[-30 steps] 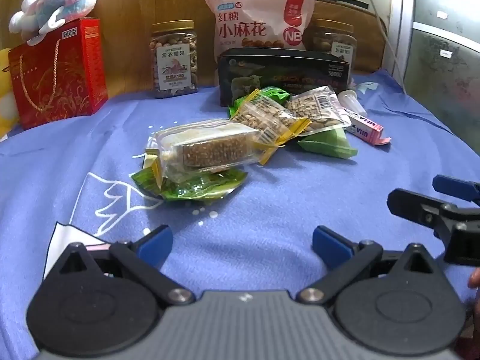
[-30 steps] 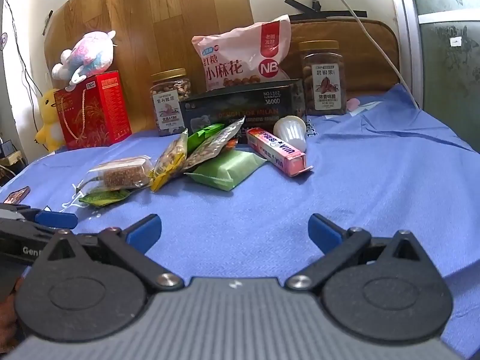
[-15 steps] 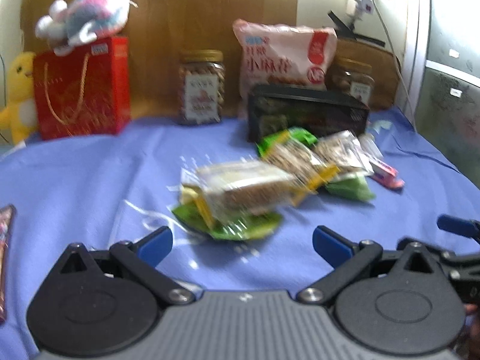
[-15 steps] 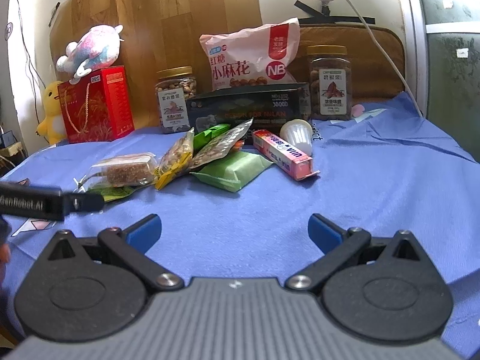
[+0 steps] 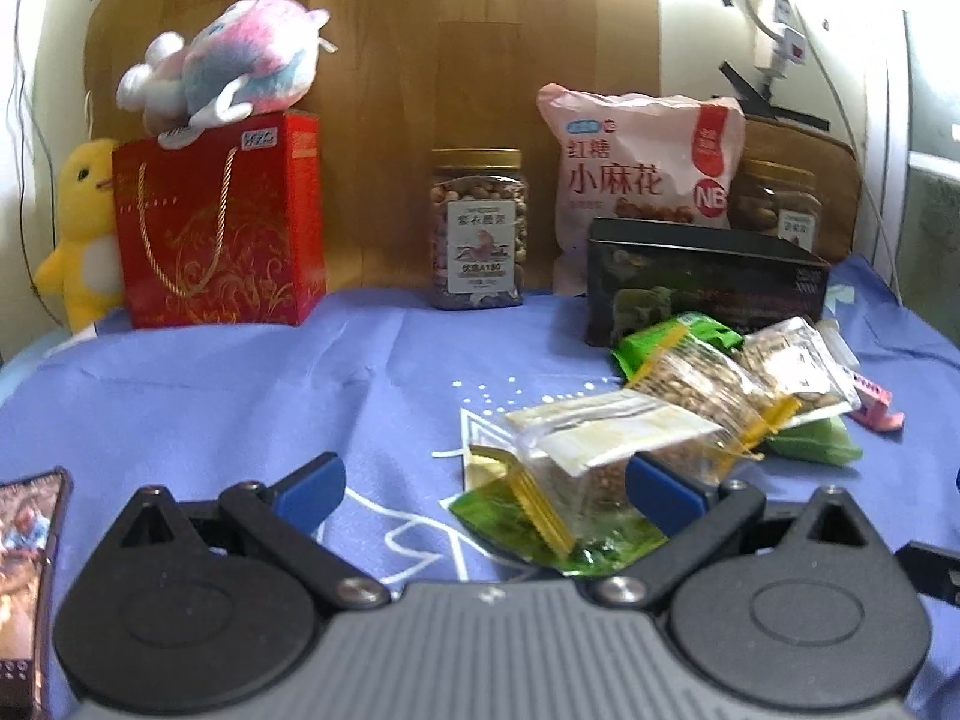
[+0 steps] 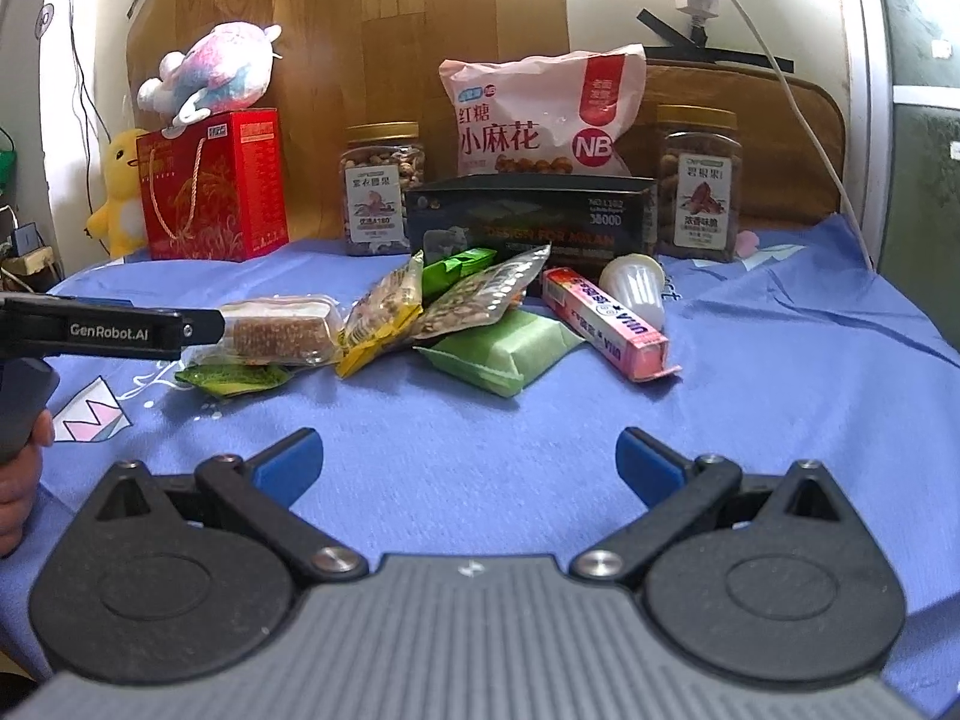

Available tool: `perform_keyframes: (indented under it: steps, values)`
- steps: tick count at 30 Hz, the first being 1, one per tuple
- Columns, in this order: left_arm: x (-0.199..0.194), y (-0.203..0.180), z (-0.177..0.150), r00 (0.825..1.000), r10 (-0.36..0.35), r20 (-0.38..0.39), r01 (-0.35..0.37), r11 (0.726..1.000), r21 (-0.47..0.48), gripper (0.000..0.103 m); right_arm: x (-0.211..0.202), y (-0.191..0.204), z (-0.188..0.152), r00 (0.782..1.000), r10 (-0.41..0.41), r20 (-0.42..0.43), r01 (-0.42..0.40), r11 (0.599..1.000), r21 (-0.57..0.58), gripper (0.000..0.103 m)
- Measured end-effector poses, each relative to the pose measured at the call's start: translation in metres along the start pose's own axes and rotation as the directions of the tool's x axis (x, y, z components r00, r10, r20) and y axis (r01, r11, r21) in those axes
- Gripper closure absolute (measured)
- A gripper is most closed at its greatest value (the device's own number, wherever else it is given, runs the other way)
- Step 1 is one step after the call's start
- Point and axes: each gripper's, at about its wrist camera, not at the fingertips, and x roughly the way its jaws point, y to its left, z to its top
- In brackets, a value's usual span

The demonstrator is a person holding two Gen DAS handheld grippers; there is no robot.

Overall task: Organize snacks
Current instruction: 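Move the left gripper toward the clear-wrapped sesame bar in the pile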

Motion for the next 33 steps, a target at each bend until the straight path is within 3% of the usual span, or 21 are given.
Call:
perform_keyframes:
  steps: [13, 19, 33]
  values:
    - [-0.002, 0.018, 0.000, 0.999, -0.031, 0.014, 0.032, 0.994, -0.103, 0.000, 0.030, 0.011, 0.033, 0.996, 0.085, 0.020, -0.084, 0.995, -0.054, 0.000]
    - [0.000, 0.025, -0.001, 0.999, -0.033, 0.009, 0.034, 0.989, -0.144, 0.000, 0.057, 0.016, 0.047, 0.993, 0.120, -0.020, -0.121, 0.991, -0.055, 0.000]
    - [0.002, 0.024, -0.001, 0.999, -0.042, 0.003, 0.041, 0.987, -0.154, 0.000, 0.083, 0.013, 0.049, 0.991, 0.109, -0.075, -0.114, 0.992, -0.062, 0.000]
